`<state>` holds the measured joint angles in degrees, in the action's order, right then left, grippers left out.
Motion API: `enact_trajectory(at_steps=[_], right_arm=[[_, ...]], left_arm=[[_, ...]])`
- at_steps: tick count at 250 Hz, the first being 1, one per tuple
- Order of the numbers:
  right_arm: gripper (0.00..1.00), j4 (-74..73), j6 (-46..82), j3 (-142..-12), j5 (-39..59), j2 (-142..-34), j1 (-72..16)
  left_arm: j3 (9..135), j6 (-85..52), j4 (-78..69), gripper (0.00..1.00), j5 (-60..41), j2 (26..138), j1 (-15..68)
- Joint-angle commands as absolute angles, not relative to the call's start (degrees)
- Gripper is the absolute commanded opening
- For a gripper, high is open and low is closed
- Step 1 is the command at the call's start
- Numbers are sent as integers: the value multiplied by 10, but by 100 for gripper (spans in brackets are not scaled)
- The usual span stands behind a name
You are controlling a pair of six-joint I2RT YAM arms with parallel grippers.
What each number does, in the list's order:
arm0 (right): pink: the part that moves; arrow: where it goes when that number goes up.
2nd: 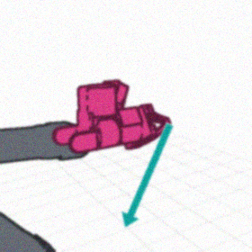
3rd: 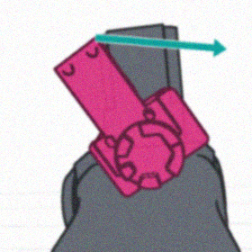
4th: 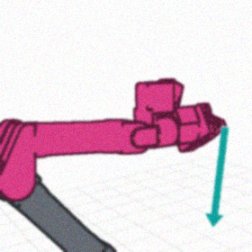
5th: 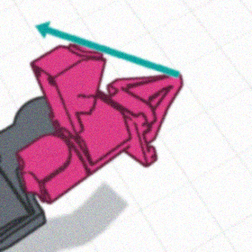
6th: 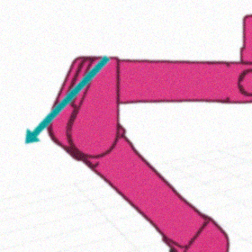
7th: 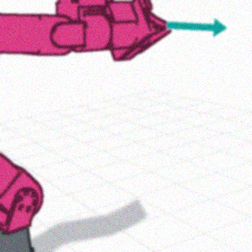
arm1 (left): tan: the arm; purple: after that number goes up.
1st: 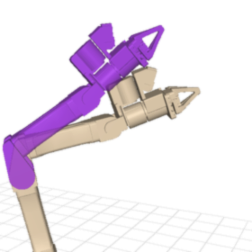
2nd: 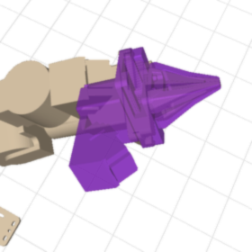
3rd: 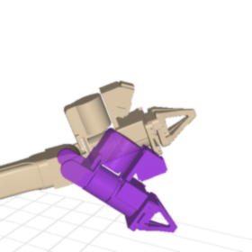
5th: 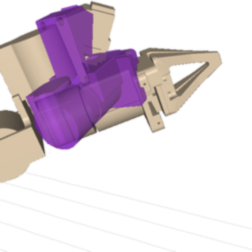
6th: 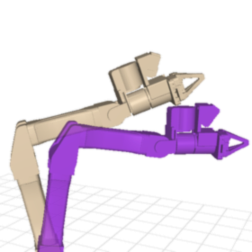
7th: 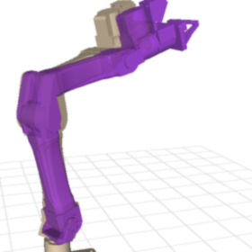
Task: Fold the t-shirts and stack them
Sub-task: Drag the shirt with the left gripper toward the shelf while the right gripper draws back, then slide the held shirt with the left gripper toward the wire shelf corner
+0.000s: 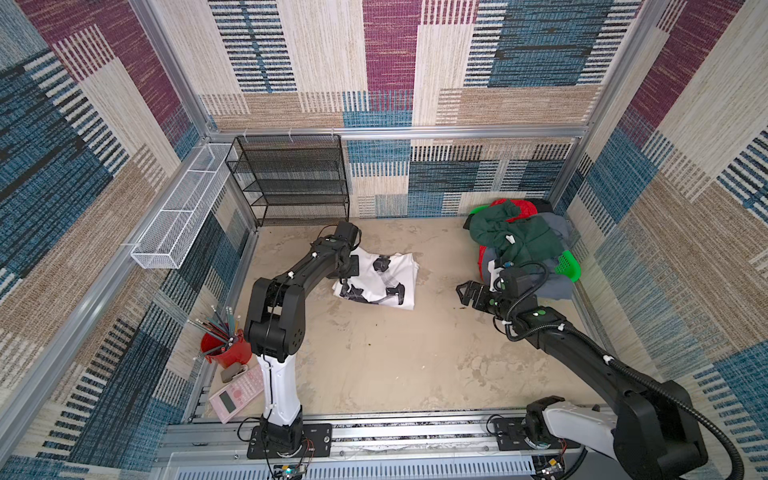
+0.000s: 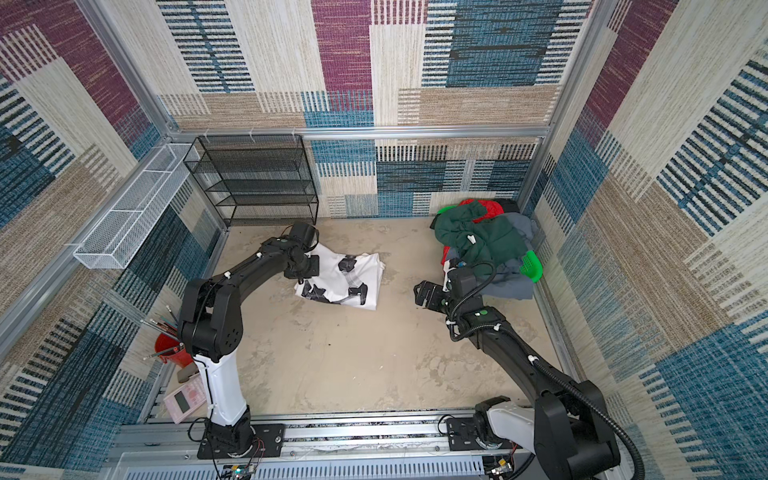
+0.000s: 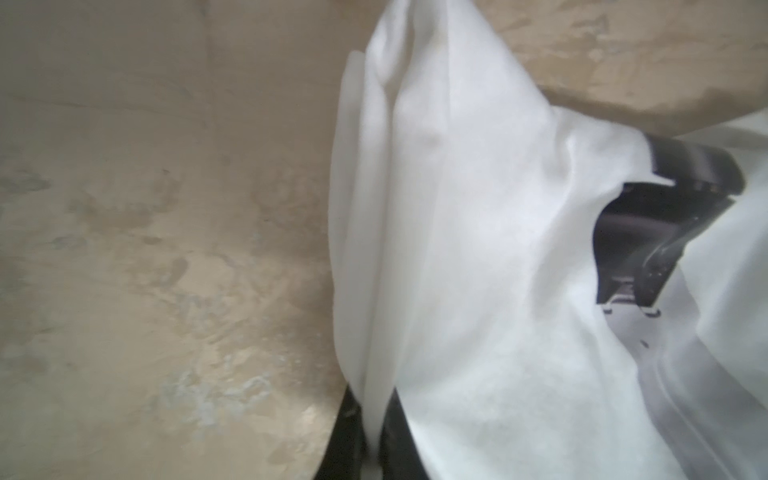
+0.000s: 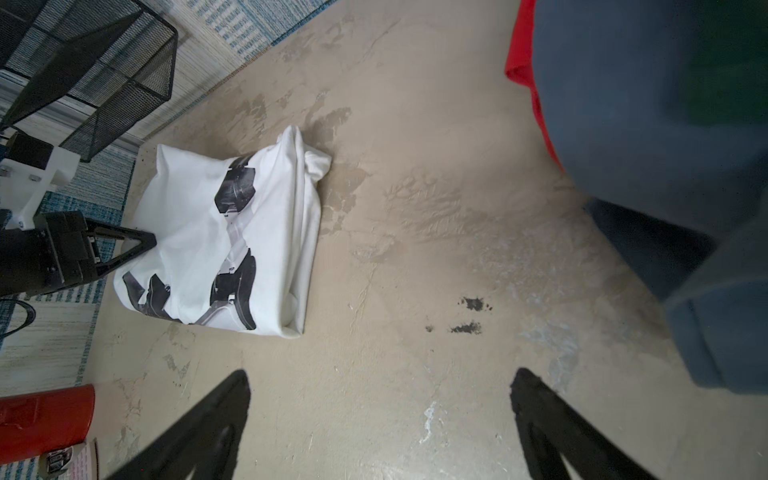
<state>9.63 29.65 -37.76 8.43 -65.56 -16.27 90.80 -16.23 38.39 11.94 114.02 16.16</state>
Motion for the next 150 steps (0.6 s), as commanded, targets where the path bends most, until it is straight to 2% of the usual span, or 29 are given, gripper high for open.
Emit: enact_trajectory(at_steps=[1,79,150], right_arm=[[98,62,291,-367,83,-637,-163],[99,51,282,-345,77,-622,-163],[99,37,280,-324,70,-620,-163]], left_arm=[[915,-125,415,0,162,1139,142],[941,-85,416,0,215,1150,82],[944,-57,390,0,219,1151,6]])
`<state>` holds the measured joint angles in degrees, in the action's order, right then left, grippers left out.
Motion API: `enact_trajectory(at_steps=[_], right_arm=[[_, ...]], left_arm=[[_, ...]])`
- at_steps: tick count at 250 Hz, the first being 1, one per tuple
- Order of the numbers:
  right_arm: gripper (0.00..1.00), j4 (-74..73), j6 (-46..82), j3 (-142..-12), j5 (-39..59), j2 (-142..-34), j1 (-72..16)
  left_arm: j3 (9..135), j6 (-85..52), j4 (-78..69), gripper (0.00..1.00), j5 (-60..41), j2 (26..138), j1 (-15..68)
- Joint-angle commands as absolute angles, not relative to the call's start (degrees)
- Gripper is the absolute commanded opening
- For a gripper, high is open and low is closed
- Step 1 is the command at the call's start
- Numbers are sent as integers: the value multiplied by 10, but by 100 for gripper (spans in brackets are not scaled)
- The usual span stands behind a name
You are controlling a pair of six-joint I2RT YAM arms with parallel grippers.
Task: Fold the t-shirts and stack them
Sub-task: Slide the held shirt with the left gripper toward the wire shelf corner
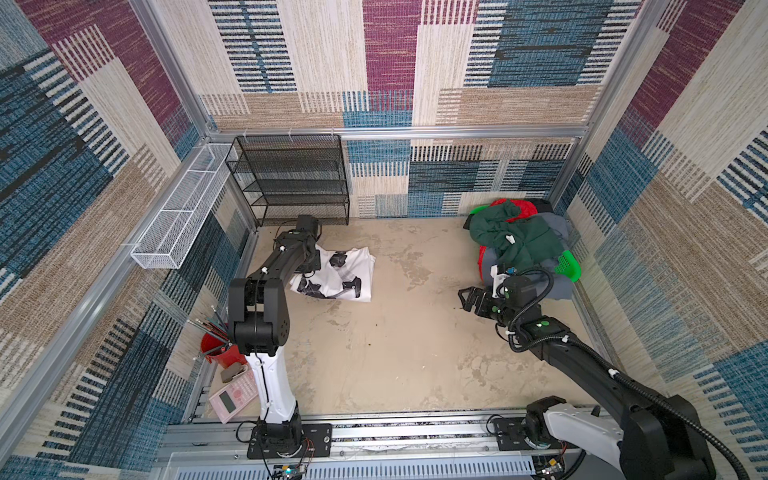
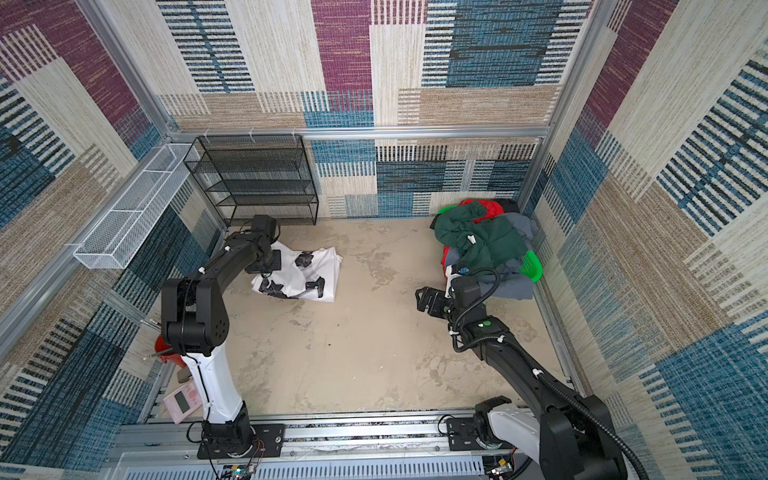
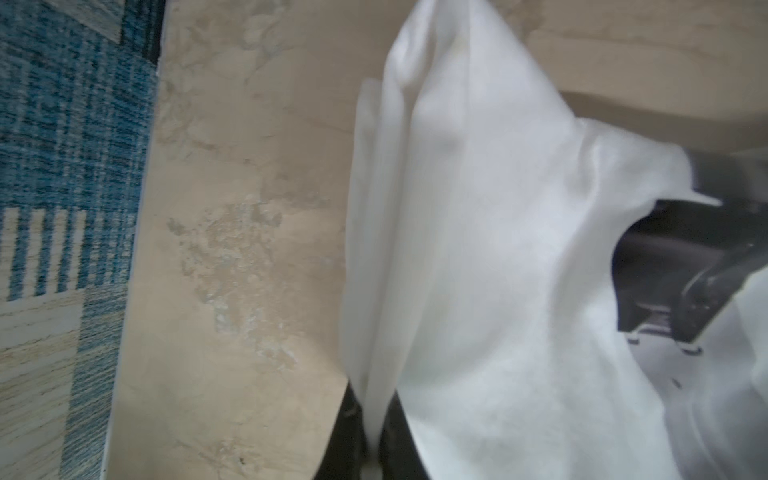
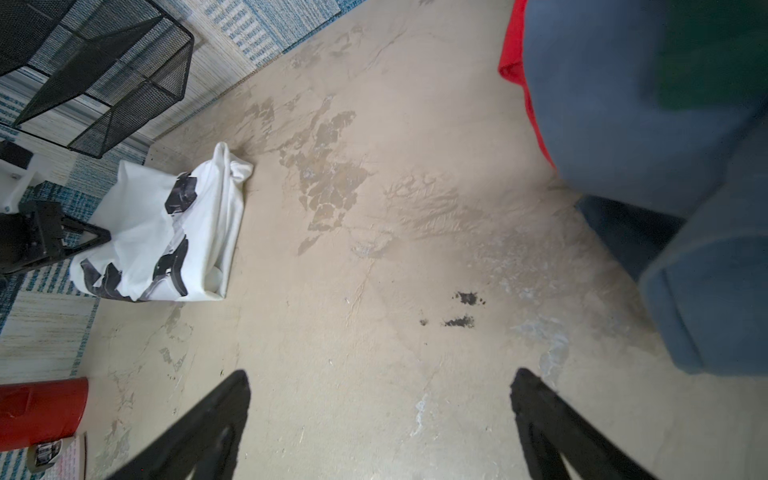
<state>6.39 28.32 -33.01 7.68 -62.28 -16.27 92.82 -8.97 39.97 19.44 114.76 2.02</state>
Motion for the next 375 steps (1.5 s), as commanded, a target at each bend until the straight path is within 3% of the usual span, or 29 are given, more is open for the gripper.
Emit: enact_trajectory(at_steps=[1,151,328,352,375], right_arm=[[99,37,280,-324,70,-620,-163],[98,44,280,-313,77,-620,-163],[99,22,294,-313,129,-661,-164],[99,20,294,-313,133,-661,-163],[99,18,294,-313,136,-662,-163]], left_arm=[[946,-56,391,0,220,1152,5],[1182,-2,479,0,312,1326,-83],[1170,-7,440,0,335,1317,-125],[1172,-13,445,48,351,1314,-124],[1163,-9,434,50,358,1304,-122]])
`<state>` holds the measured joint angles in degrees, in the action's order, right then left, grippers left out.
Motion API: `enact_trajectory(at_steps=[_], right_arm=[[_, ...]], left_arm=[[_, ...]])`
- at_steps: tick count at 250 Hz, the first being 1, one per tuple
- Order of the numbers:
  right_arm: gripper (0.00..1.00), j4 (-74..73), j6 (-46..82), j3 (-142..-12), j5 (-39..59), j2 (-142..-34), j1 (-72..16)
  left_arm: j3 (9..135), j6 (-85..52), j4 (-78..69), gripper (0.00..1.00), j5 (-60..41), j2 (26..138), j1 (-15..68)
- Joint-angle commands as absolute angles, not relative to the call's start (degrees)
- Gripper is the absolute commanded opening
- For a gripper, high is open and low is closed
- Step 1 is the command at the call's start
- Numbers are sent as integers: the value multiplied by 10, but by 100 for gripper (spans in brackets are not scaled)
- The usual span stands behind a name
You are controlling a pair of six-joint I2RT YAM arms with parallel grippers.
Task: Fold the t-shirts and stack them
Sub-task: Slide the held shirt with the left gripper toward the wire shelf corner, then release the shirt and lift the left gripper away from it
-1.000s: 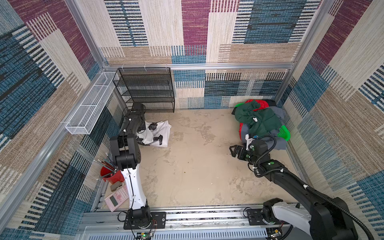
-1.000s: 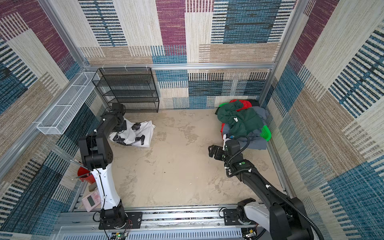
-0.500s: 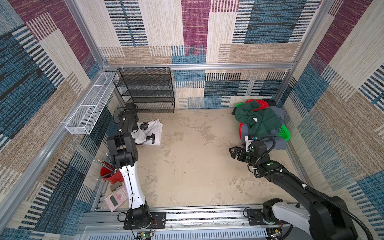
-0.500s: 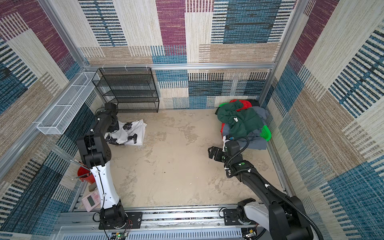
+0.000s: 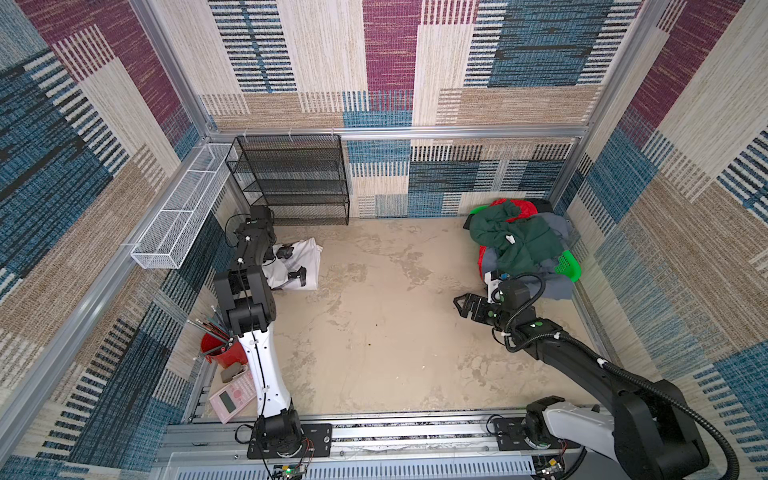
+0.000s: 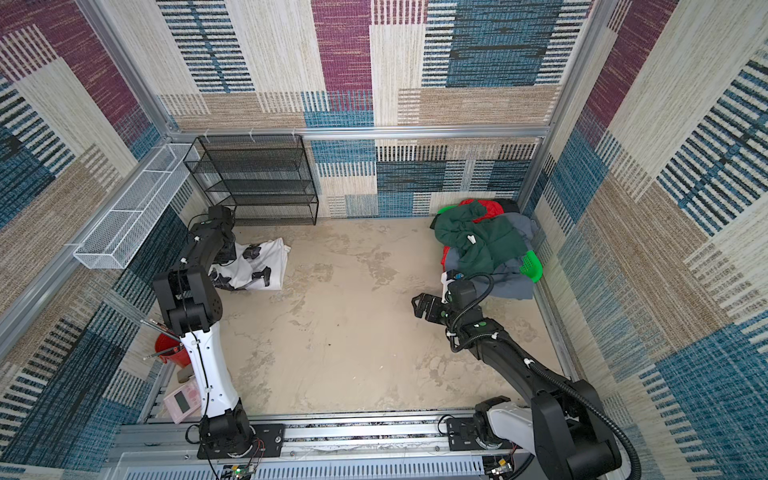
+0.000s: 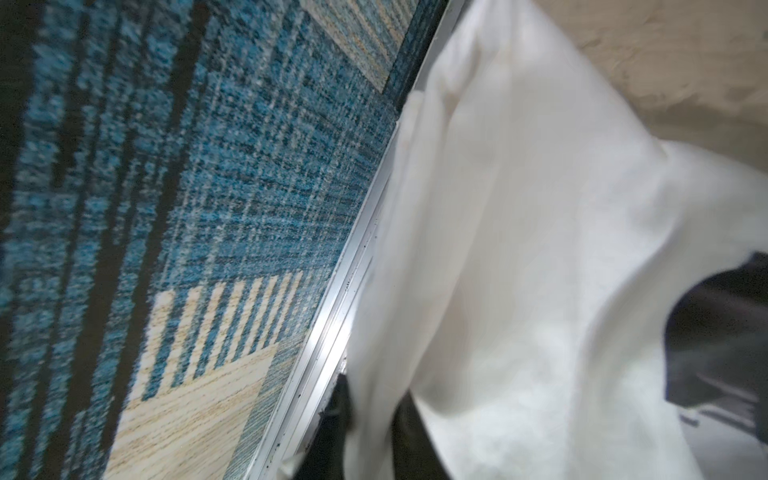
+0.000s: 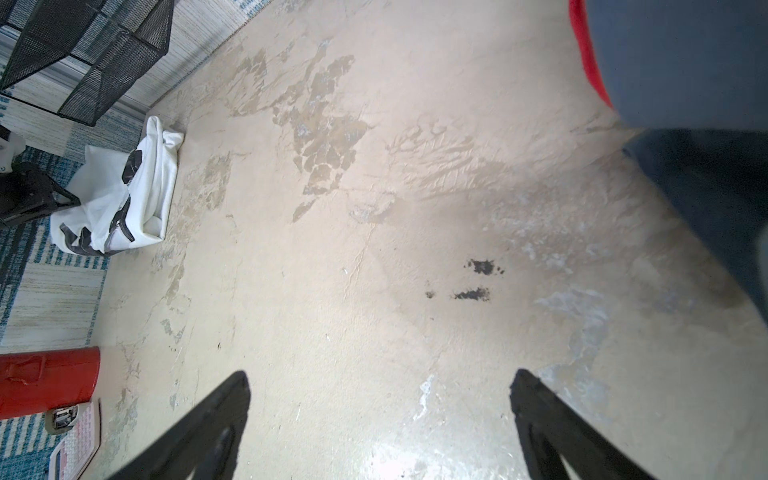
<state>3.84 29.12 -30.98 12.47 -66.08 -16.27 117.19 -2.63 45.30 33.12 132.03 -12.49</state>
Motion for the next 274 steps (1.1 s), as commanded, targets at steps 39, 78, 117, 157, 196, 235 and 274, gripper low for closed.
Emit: enact_trajectory(at_steps=[39,78,117,157,196,235,274], right_arm=[[99,18,295,-313,141,-663,-163],[99,16,294,-311,136,-658,-164],[98,21,291,-311,130,-650,-163],[98,12,291,-309,138,-646,-163],[98,29,284,-322,142,-644,-164],[98,35,277,-332,107,-606,-163],[98,-22,255,-301,11,-546,-163]], left_arm=[[1132,-8,417,65,367,1279,-116],[1072,-14,384,71,364,1233,-97],[969,-60,340,73,339,1157,-75],[867,-125,298,73,323,1076,-37],[773,-137,252,73,324,1006,9],[613,-148,138,74,314,864,55],[419,-139,-20,80,277,698,76]])
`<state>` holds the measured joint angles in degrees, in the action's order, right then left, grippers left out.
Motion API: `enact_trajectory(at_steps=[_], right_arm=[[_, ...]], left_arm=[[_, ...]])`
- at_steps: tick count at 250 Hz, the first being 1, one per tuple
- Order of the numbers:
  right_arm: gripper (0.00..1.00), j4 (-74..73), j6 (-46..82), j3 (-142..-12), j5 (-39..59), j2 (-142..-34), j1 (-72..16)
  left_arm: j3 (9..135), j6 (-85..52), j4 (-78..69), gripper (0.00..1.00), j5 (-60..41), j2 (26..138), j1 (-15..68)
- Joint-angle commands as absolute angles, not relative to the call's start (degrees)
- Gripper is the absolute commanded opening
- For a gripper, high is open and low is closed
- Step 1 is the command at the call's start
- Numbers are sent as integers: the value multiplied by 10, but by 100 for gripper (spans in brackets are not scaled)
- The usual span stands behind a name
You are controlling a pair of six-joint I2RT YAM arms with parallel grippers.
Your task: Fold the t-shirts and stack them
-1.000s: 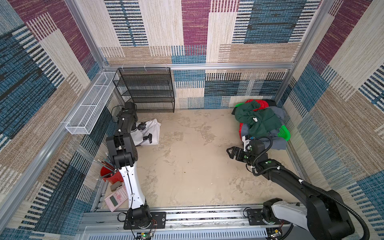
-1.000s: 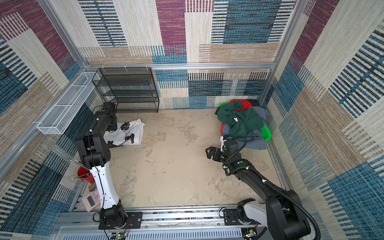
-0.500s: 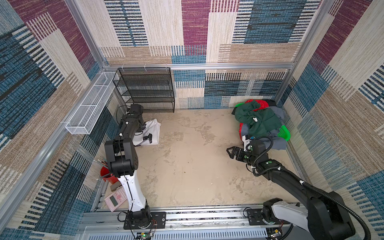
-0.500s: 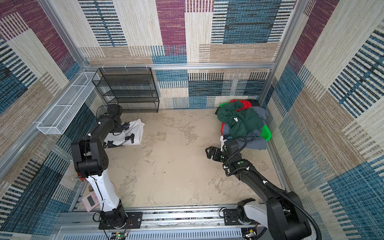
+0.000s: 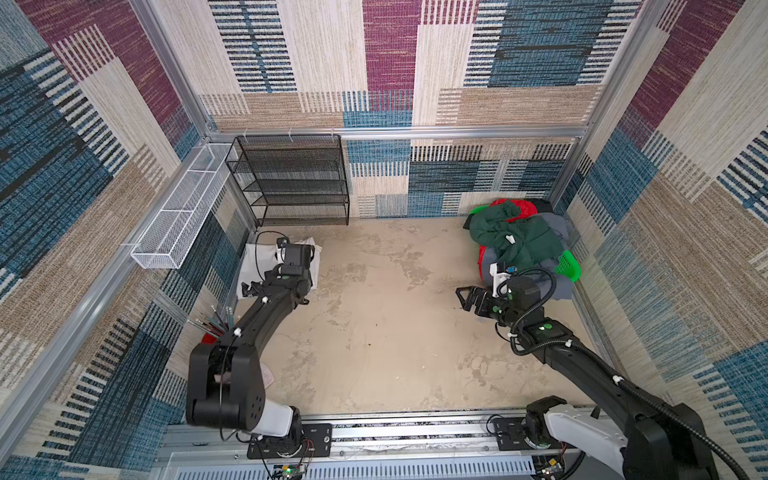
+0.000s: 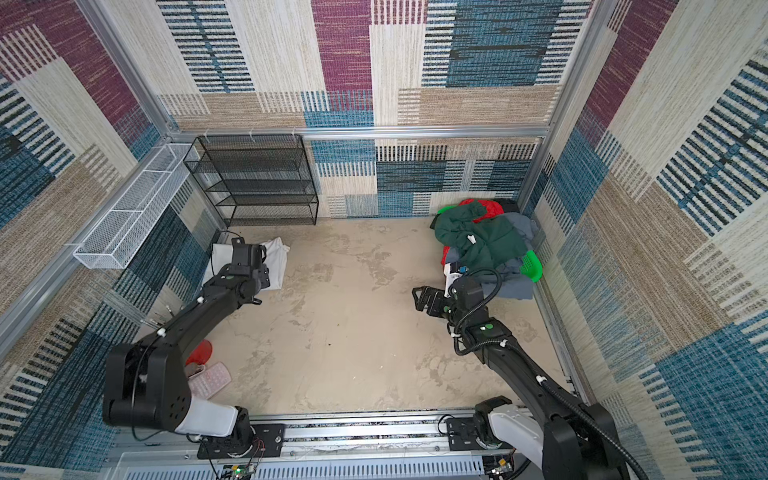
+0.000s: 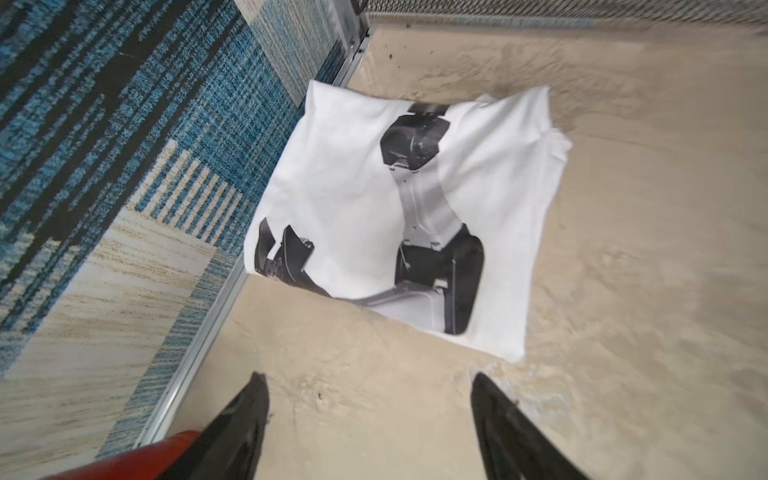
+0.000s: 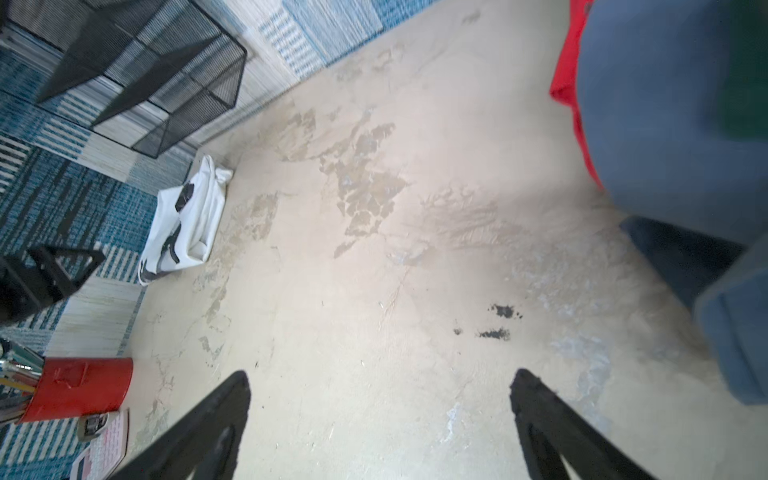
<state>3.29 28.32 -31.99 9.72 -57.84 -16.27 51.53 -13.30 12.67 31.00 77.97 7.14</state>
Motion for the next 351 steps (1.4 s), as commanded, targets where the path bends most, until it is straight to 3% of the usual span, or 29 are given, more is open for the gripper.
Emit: enact_trajectory(at_steps=[1,35,72,85,104,149,156,164,210,237,261,291,303,316,329,342,351], right_arm=[[98,-25,252,-298,9,-544,-163],[99,-176,193,-197,-93,-468,-163],[98,-366,146,-80,-263,-421,-163],[99,-411,118,-67,-301,-448,-163],[99,-466,83,-72,-334,-500,-163],[98,-687,-27,-45,-375,-681,-161],[98,-716,-39,-43,-381,-709,-160],[98,-746,-56,-45,-398,-733,-160],[98,-884,-86,-38,-281,-815,-135],[98,-1019,-110,-32,-276,-914,-126],[98,-903,-61,-39,-217,-856,-93],[98,-831,-17,-67,-118,-867,-38],[98,-884,-16,-81,-113,-914,-27],[98,-733,0,-120,-87,-875,-16],[98,-818,10,-99,-46,-900,5],[98,-755,14,-111,-46,-878,6],[98,-788,13,-105,-46,-890,6]], left_arm=[[415,-139,-22,80,277,695,76],[281,-97,-150,86,297,629,76],[214,-33,-268,89,274,677,75],[205,-10,-335,89,261,717,73],[236,12,-315,89,211,745,72],[188,33,-560,91,161,853,53],[176,29,-595,99,152,870,48],[170,28,-621,100,150,884,45],[221,18,-515,100,126,880,32],[239,-1,-480,100,105,881,10],[242,-5,-473,100,96,881,4],[245,-9,-467,100,82,881,-2],[245,-10,-466,100,75,882,-6],[245,-12,-465,100,72,881,-8],[246,-12,-465,100,72,882,-8],[245,-12,-465,100,72,880,-8],[245,-11,-466,100,73,881,-8]])
